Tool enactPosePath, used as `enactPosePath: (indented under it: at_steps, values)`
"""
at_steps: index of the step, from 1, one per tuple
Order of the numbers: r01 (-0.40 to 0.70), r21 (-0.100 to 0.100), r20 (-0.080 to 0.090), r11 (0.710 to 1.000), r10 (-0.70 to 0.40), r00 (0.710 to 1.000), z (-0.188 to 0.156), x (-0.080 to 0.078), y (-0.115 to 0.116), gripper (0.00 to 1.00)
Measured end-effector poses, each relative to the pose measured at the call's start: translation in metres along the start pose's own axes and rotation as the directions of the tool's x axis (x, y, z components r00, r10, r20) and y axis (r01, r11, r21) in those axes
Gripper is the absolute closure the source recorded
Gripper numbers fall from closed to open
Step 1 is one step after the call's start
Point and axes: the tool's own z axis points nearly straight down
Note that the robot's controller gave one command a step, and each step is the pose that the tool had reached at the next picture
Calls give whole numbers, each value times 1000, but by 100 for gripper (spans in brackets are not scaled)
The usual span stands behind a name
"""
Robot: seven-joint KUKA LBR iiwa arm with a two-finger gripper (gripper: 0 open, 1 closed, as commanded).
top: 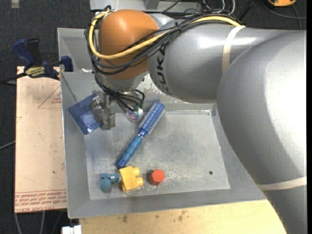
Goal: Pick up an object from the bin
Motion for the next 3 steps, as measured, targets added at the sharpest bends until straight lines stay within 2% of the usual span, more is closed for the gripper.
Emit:
enactPosePath:
  at_steps: [1,2,3]
  values:
    - [56,3,4,998,-56,998,-92,48,7,100]
    - [16,-2,-12,1000,-16,1000,15,52,16,100]
    - [-49,0,-8,999,49,999,-9,123,49,100]
